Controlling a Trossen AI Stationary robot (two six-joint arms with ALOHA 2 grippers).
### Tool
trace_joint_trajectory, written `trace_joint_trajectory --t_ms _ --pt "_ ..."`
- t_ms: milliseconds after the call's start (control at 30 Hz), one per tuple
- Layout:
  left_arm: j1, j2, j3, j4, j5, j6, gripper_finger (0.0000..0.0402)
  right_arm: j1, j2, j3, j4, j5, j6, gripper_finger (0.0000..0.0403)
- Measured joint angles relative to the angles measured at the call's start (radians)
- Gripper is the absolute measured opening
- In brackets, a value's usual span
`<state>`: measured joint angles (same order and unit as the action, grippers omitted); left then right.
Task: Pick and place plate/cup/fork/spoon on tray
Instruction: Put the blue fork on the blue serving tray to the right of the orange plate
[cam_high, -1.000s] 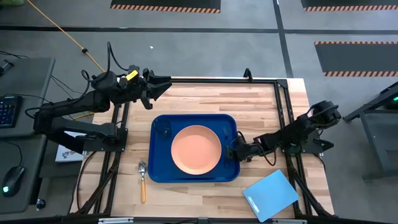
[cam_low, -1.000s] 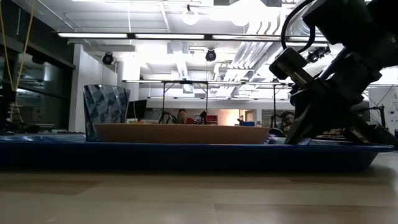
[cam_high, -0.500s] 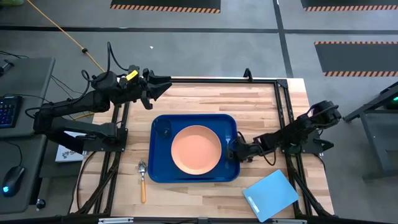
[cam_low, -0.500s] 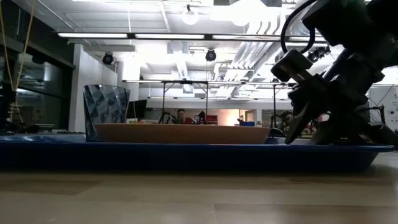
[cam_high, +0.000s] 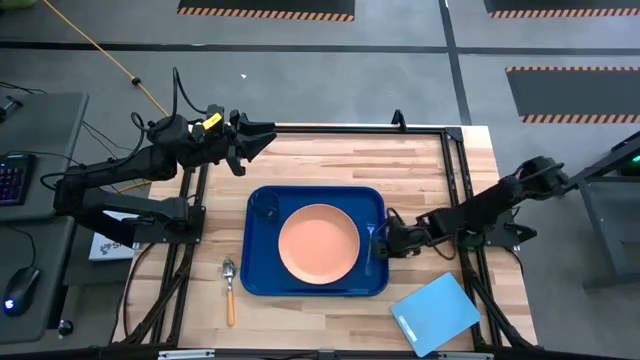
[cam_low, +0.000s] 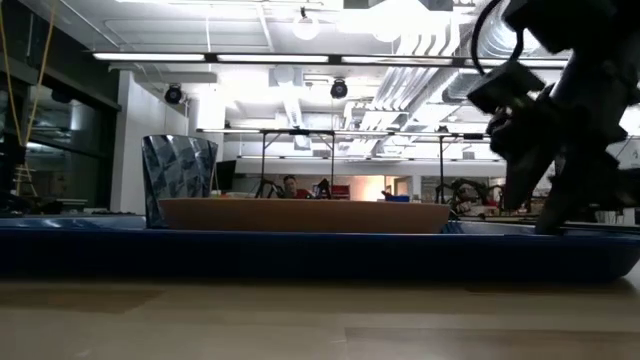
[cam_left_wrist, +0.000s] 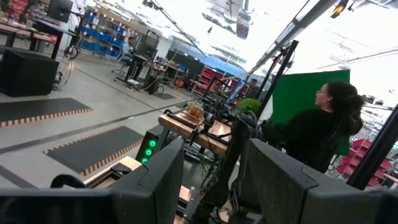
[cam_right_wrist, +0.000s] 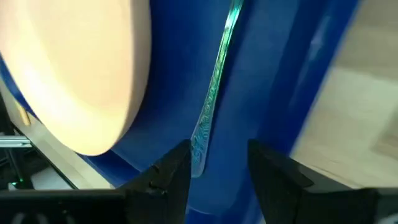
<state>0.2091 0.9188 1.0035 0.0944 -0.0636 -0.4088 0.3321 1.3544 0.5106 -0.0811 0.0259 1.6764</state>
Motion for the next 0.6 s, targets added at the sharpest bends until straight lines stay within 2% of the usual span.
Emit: trace_joint_trajectory --t_ms 100,300,433,600 --pt "0.000 0.000 0.000 0.000 0.000 -0.001 0.0172 0.000 -0.076 0.000 -0.082 0.043 -0.003 0.0149" --pt "0.000 0.000 0.000 0.001 0.000 -0.005 0.0172 0.000 -0.174 0.000 -0.127 0.152 -0.038 0.0149" --pt "-0.001 0.000 0.000 0.001 0.007 -0.006 0.0172 -0.008 -0.187 0.000 -0.066 0.233 -0.129 0.0149" --pt "-0.001 0.000 0.000 0.000 0.007 -0.007 0.0172 -0.066 -0.157 0.000 0.049 0.210 -0.303 0.0144"
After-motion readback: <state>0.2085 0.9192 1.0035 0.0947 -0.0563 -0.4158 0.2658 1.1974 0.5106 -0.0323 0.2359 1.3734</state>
